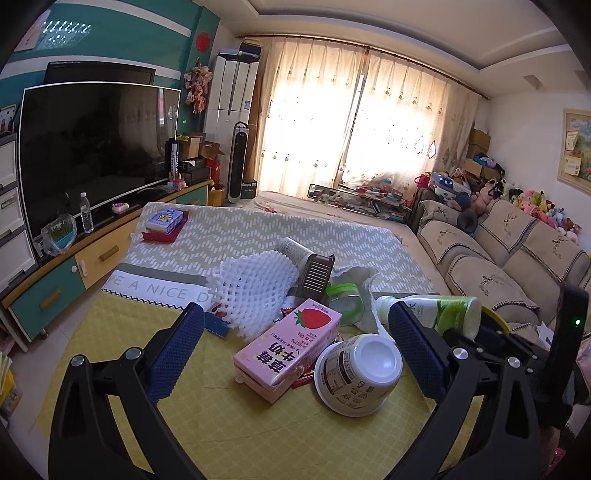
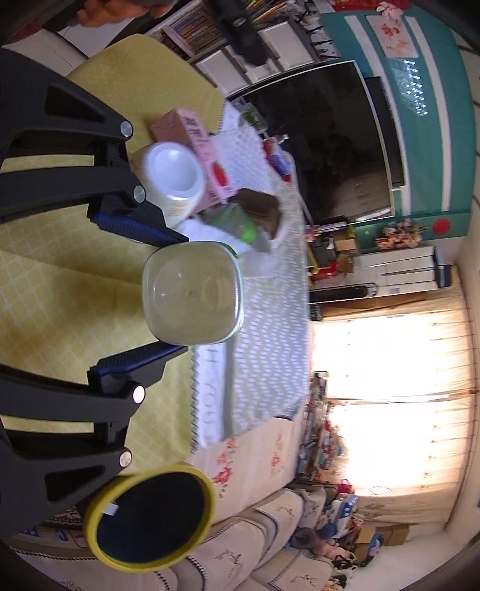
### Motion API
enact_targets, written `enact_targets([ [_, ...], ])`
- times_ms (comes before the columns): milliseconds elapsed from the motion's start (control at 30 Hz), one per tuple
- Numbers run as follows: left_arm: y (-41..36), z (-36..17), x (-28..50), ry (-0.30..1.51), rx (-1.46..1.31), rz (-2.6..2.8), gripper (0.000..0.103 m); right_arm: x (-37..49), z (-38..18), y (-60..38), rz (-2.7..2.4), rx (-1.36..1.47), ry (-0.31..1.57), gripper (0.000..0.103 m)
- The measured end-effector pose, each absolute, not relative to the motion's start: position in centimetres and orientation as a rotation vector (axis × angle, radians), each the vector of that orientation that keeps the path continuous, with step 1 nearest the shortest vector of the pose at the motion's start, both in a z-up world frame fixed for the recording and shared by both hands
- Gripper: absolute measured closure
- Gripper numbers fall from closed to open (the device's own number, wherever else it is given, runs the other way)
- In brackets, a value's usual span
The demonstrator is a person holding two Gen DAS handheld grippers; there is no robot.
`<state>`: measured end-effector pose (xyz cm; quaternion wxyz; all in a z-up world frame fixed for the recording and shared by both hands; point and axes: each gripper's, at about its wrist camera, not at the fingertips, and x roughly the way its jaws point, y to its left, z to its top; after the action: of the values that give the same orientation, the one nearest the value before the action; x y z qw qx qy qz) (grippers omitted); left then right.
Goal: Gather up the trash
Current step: 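Carry the bottle over the bin and open the right tool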
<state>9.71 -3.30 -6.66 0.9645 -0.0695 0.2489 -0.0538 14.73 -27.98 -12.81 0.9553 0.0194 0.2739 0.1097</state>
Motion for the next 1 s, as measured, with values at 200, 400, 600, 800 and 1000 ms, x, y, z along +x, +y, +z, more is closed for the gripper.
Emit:
enact_targets([
  [200,-3.5,-6.7,9.7,0.504,-0.134,-0.112,0.005,15.9,-11.3,-28.7,0.253,0.080,0.520,0.054],
  [400,-3.1,-6.8,9.9,0.508,-0.143,-0.105,0.005,16.2,-9.1,-29.6,0.278,0.112,0.480,0.055],
  [600,-3.3,-7.2,10.2,0.520,-0.140,-0.110,0.005,15.9,-8.4,-29.6,0.313,0.113,0.509,0.055],
  [800,-3.6,-7.3,10.4,0.525,-0.130,-0.115,0.005,15.2,-8.2,-29.8,0.323,0.132,0.507,0.055],
  [1000,-3.9,-7.6,10.6,0.534,-0.126,-0.117,0.005,14.9,-7.4,-31.6,0.285,0.147,0.482,0.055],
])
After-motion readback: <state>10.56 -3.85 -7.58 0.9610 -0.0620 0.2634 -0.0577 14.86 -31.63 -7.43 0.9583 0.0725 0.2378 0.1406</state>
